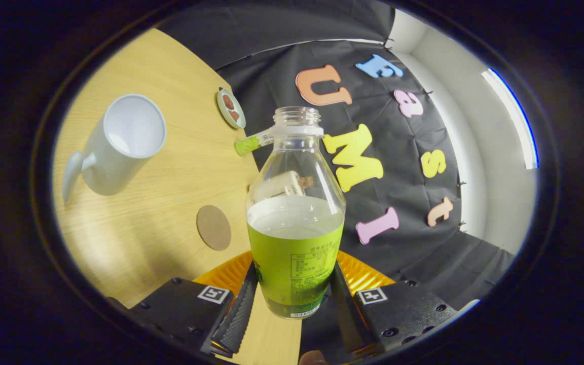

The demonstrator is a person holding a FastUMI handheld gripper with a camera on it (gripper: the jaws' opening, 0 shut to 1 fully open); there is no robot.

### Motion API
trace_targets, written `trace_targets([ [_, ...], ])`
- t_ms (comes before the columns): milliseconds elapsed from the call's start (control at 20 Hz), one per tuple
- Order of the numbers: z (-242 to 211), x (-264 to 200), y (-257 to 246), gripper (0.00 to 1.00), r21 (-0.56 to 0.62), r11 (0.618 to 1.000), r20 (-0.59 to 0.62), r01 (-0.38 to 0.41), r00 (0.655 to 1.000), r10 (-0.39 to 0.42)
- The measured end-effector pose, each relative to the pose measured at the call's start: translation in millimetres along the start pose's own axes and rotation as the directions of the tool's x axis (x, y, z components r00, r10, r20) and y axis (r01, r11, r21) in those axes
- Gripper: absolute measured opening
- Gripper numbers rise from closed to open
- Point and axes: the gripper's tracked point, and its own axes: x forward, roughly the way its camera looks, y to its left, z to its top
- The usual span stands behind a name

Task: Take the bottle from table, then pour the juice into the cup, finally place the bottle on the coaster

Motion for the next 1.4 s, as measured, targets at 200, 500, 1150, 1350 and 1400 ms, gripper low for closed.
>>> trace_targets([
  [200, 8.8, -5.3, -8.1, 0.77, -0.098, 0.993, 0.035, 0.061, 0.998, -0.057],
  [500, 18.2, -4.2, -17.2, 0.77, -0.209, 0.971, 0.075, 0.115, 0.992, -0.101],
  [1150, 36.1, -12.5, -27.4, 0.77, -0.401, 0.895, 0.15, 0.194, 0.978, -0.145],
  [1350, 38.8, -16.9, -30.1, 0.77, -0.432, 0.881, 0.149, 0.195, 0.978, -0.144],
  [1400, 40.2, -18.4, -30.4, 0.77, -0.442, 0.876, 0.152, 0.196, 0.978, -0.142],
])
